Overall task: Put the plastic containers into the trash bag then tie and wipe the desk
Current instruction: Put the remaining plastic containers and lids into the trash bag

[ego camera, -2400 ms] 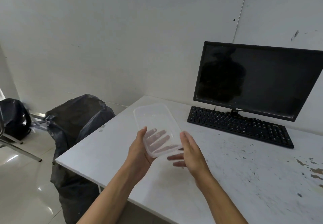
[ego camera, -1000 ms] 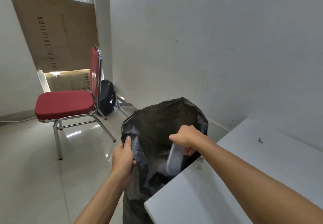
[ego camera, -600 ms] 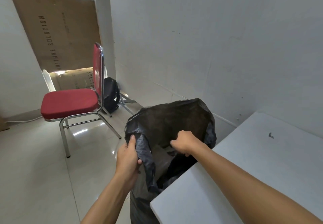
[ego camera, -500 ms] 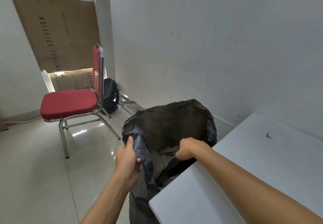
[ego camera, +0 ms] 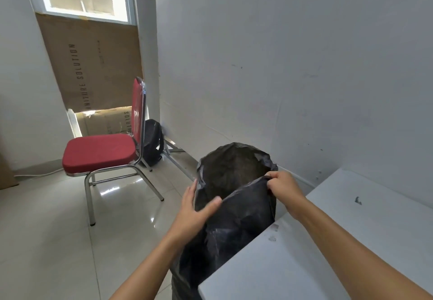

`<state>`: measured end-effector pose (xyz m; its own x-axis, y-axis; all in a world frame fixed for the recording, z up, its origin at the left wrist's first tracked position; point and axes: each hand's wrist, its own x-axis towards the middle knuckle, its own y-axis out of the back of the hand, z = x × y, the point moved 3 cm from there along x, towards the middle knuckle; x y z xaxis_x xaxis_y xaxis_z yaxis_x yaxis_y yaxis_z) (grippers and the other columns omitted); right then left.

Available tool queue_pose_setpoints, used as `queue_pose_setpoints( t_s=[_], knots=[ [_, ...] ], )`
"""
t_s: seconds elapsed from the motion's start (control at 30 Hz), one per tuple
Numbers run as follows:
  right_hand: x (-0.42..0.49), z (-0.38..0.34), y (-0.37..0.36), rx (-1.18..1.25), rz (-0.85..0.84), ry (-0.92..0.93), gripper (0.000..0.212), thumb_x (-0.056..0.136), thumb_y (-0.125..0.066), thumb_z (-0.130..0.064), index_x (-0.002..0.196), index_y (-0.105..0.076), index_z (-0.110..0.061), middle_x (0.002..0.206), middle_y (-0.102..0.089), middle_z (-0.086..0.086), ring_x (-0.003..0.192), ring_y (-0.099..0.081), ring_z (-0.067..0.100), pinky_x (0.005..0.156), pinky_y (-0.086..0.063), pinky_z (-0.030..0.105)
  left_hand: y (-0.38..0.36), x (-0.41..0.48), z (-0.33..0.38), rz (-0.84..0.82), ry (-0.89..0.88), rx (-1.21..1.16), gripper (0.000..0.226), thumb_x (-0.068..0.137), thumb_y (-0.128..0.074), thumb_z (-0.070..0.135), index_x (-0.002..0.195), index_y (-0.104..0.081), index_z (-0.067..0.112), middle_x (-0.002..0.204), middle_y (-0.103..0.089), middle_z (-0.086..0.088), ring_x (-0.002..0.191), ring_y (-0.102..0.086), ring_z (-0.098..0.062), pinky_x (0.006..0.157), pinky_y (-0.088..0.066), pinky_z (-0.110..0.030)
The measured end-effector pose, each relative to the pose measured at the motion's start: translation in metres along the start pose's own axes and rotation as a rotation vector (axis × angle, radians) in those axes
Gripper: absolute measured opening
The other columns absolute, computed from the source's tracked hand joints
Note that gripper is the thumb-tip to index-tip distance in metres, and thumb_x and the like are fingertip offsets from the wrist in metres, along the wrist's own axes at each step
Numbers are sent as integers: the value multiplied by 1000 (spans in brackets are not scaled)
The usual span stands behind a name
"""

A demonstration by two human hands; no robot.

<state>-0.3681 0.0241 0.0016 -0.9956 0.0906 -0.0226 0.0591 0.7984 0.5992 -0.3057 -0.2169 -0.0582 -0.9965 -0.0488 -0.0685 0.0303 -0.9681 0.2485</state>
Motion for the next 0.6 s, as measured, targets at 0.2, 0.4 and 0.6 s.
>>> queue_pose_setpoints(
  t_s=[0.2, 0.4, 0.6],
  knots=[
    [14, 19, -16, 237, -68, -75, 38, 95, -40, 6, 86, -75, -8, 90, -68, 22, 89, -66, 36, 80, -59, 44, -42, 18, -19, -145, -105, 510, 123, 59, -81, 56, 153, -3, 45, 160, -27, 8, 141, -37, -22, 113, -40, -47],
    [27, 30, -14, 343, -269, -77, 44, 65, -55, -4, 106, -67, -19, 94, -58, 24, 81, -50, 35, 66, -43, 38, -43, 39, -10, 128, 65, 138, 24, 94, -49, 7, 77, -57, 23, 74, -62, 2, 70, -61, -15, 52, -44, -19],
    [7, 11, -53, 97, -810, -117, 87, 79, -72, -24, 154, -29, -24, 146, -45, 8, 126, -55, 24, 90, -52, 27, -42, 51, -4, 126, 283, -279, 19, 92, -48, 3, 95, -66, 9, 80, -68, -10, 70, -63, -20, 49, -47, -21]
  ],
)
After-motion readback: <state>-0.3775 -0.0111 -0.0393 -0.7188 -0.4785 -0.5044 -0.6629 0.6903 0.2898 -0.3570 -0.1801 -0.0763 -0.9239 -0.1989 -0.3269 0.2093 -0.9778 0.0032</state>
